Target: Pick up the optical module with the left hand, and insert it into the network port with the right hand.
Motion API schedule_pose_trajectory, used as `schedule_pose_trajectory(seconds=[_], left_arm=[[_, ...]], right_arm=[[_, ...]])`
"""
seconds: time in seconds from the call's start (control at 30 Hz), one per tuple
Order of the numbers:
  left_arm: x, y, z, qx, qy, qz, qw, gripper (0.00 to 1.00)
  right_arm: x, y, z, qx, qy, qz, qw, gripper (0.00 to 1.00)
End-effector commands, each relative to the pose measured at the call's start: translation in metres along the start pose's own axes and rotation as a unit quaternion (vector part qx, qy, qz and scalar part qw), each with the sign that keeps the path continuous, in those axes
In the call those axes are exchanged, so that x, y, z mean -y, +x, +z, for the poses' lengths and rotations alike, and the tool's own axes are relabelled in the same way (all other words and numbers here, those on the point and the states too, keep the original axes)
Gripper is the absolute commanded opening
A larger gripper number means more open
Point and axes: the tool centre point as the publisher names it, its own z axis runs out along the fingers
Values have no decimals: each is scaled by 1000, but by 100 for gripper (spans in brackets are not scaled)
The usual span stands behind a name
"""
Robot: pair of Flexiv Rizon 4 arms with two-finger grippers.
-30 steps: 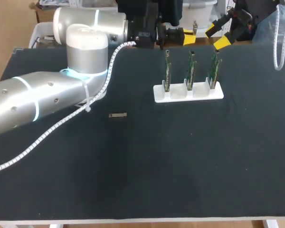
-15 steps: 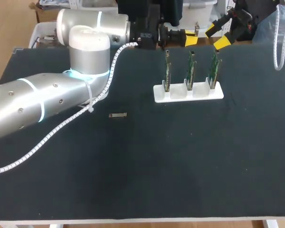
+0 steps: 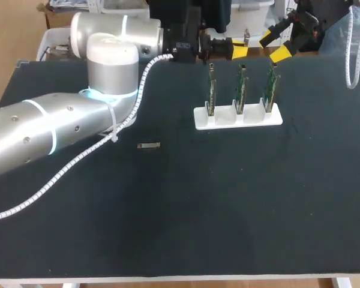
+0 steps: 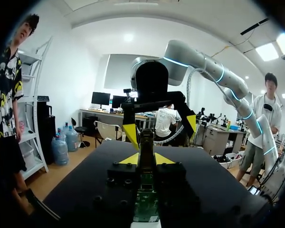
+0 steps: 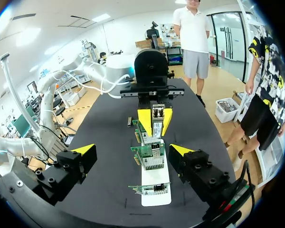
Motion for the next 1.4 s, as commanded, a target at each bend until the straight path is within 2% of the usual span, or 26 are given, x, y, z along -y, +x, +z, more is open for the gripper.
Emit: schedule_pose_trajectory(seconds=[0.03,1.07,1.33,1.4], left_arm=[[-1,-1,0,0,-1,1,1000,0],[-1,-2,3,0,6,2,1000,0],[-1,-2,3,0,6,2,1000,0],[-1,-2,3,0,6,2,1000,0]], right_arm=[[7,-2,-3,-1,-237,0,971,100],[7,-2,-3,-1,-237,0,971,100],[31,-14,-9,-36,-190,-10,981,100],[34,-19,-9,-42,-194,-18,980,100]])
